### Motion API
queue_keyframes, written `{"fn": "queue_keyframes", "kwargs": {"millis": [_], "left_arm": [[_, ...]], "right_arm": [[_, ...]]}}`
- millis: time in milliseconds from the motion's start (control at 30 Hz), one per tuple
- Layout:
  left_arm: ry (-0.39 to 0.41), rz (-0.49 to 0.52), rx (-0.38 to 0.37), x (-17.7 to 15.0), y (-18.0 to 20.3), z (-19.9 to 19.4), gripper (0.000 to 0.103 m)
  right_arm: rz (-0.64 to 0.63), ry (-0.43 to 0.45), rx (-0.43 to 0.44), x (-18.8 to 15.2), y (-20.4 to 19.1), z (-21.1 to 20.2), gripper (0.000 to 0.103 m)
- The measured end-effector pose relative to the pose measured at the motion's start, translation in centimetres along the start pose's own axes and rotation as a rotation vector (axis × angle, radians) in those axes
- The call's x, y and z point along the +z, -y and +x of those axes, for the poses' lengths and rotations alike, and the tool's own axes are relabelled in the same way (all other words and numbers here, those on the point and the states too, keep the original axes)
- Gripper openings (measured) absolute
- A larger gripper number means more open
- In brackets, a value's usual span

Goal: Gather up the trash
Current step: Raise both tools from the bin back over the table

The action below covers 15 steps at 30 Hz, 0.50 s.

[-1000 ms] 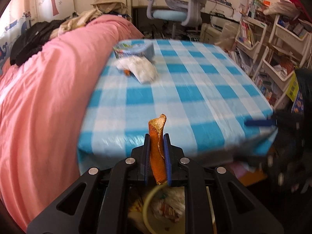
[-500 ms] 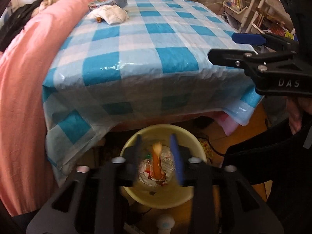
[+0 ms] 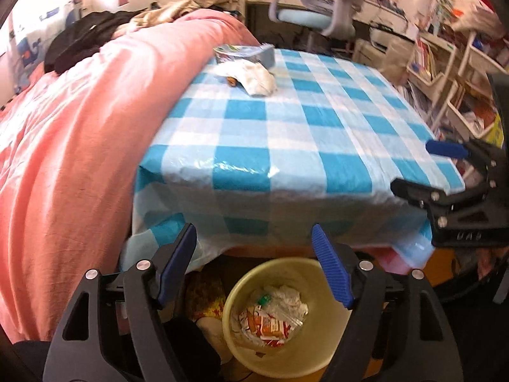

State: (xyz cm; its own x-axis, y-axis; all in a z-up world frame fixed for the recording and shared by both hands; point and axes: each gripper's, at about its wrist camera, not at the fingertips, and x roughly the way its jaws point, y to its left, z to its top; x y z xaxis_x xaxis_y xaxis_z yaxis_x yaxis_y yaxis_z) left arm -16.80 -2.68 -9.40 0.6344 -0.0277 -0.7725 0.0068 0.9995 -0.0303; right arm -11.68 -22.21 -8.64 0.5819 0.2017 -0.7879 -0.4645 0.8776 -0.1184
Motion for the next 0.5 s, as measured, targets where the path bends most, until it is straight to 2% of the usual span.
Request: {"fn": "queue_keyframes", "kwargs": {"millis": [500], "left_arm": [[0.041,-0.005,0.013,0.25,0.04,-0.23,0.075]], "right_arm": [[-0.004,0.015,-0.003,0.16,-0.19,-0.19,0.092]]}}
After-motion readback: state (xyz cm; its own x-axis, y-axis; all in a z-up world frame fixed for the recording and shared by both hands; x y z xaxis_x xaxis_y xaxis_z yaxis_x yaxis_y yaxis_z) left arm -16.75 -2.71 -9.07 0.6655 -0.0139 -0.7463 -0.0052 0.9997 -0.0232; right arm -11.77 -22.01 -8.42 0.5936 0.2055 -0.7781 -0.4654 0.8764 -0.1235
